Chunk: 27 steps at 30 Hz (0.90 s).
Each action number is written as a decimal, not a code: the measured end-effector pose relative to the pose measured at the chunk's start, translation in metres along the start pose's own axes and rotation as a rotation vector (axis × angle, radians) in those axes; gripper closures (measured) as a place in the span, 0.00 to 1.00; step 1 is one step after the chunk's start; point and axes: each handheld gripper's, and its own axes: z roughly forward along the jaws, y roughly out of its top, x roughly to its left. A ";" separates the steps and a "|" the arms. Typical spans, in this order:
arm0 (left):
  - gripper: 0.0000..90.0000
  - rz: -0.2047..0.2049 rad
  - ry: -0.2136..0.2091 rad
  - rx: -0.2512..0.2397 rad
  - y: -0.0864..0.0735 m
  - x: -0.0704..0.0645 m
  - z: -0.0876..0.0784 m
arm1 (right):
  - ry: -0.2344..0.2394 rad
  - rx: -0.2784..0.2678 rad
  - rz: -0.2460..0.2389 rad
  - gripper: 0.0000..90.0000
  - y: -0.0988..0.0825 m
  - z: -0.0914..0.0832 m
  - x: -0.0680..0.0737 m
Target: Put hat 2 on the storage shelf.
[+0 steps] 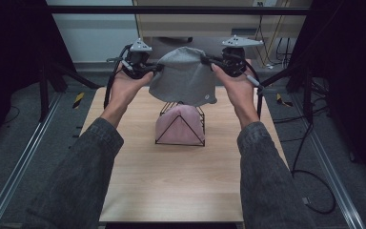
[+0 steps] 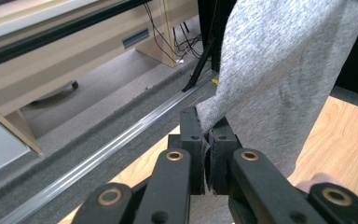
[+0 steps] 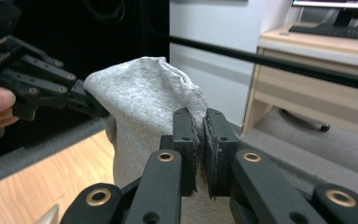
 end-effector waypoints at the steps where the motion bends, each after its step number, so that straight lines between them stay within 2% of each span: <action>1: 0.97 0.000 0.002 0.003 -0.003 0.000 0.001 | 0.002 0.008 0.000 0.94 -0.003 0.001 0.001; 9: 0.97 -0.008 -0.015 0.025 -0.020 0.002 0.000 | 0.018 0.051 0.006 0.94 -0.022 0.009 0.007; 18: 0.97 -0.021 -0.036 0.051 -0.037 -0.004 0.002 | 0.022 0.083 0.016 0.94 -0.040 0.009 0.015; 23: 0.97 -0.028 -0.047 0.076 -0.050 -0.006 0.006 | 0.019 0.127 -0.001 0.94 -0.052 0.011 0.021; 27: 0.97 -0.050 -0.054 0.081 -0.062 -0.008 0.010 | 0.024 0.144 0.008 0.94 -0.063 0.015 0.022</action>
